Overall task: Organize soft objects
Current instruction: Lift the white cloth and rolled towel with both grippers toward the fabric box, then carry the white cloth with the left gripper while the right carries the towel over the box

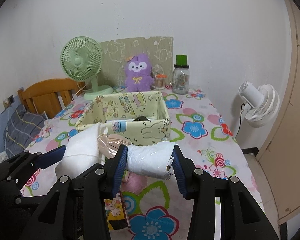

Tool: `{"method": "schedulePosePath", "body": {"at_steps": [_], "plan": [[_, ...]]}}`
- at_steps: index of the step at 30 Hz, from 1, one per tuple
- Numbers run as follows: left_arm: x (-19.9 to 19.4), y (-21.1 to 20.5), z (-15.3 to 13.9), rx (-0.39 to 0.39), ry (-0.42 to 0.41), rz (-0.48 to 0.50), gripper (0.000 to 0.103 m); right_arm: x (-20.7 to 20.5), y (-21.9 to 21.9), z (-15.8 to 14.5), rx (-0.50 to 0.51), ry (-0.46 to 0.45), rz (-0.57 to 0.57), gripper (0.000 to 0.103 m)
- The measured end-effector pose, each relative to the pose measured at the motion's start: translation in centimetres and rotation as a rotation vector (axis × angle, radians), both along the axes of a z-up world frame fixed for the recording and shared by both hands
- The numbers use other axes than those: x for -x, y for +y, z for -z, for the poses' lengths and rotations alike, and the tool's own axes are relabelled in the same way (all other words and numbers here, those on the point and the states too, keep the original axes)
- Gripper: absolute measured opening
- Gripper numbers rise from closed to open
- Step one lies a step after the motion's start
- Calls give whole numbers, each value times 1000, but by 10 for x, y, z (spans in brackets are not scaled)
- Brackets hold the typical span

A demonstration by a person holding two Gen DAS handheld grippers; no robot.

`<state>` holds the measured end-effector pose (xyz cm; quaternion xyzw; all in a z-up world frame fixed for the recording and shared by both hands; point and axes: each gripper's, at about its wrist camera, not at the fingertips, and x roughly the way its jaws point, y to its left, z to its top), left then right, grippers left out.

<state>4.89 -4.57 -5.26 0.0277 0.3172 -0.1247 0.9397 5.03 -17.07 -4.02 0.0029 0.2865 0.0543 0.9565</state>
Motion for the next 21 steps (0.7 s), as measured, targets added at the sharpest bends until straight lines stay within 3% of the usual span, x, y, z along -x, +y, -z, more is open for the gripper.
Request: {"method": "schedulePosePath", "body": {"at_steps": [21], "plan": [[-18, 8, -23, -5, -46, -5, 64, -15, 9, -24, 2, -40, -2, 47]]}}
